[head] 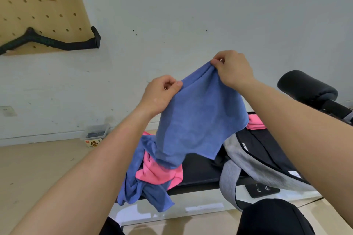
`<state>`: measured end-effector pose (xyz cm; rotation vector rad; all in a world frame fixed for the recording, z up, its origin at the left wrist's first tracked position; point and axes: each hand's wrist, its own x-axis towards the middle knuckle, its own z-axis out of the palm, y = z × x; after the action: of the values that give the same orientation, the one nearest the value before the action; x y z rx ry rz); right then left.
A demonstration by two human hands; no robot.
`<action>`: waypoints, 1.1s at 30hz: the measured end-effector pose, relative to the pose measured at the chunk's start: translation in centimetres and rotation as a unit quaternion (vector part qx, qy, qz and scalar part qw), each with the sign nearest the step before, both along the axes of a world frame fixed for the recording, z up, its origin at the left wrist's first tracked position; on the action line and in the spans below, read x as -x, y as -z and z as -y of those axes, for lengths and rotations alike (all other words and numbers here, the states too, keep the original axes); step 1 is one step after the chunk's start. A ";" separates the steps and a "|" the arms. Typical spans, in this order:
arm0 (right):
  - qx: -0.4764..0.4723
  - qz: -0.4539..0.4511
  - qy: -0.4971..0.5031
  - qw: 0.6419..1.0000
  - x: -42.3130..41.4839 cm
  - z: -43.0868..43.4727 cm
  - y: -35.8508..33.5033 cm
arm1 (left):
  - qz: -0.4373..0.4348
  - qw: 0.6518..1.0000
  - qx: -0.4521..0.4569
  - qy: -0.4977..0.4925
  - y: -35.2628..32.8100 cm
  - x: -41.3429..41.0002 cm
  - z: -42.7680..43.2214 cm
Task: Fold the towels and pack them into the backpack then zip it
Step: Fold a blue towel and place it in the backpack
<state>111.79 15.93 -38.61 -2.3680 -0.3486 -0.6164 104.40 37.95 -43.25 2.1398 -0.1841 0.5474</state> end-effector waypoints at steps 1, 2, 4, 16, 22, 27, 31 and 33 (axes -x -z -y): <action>-0.013 0.006 0.011 1.000 0.0 0.0 -0.4 | -0.015 1.000 -0.009 0.010 -0.1 0.0 0.0; -0.025 0.010 0.020 0.999 -0.1 -0.1 -0.8 | -0.029 0.999 -0.026 0.017 0.2 0.1 -0.1; -0.046 0.019 0.035 0.998 -0.3 0.0 -1.3 | -0.052 0.996 -0.072 0.022 1.3 0.3 -0.3; -0.035 -0.027 0.097 0.994 -0.5 1.3 0.4 | 0.039 0.987 -0.027 -0.154 -0.4 -0.1 -5.5; -0.098 -0.023 0.137 0.985 -1.3 3.3 1.2 | -0.055 0.993 -0.067 -0.081 3.2 0.7 -7.3; -0.068 -0.032 0.115 0.991 -1.2 2.0 2.5 | -0.045 0.981 -0.092 -0.165 4.2 0.7 -8.8; -0.071 -0.056 0.053 0.994 -0.9 0.3 3.6 | -0.032 0.985 -0.039 -0.167 4.1 0.9 -7.8; -0.055 -0.079 -0.009 0.995 -0.2 -0.9 4.3 | -0.016 0.991 -0.024 -0.130 4.1 0.6 -6.6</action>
<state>112.02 16.85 -42.95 -2.2873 -0.2578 -0.4262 103.79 44.53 -47.39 2.2336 0.1031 0.6646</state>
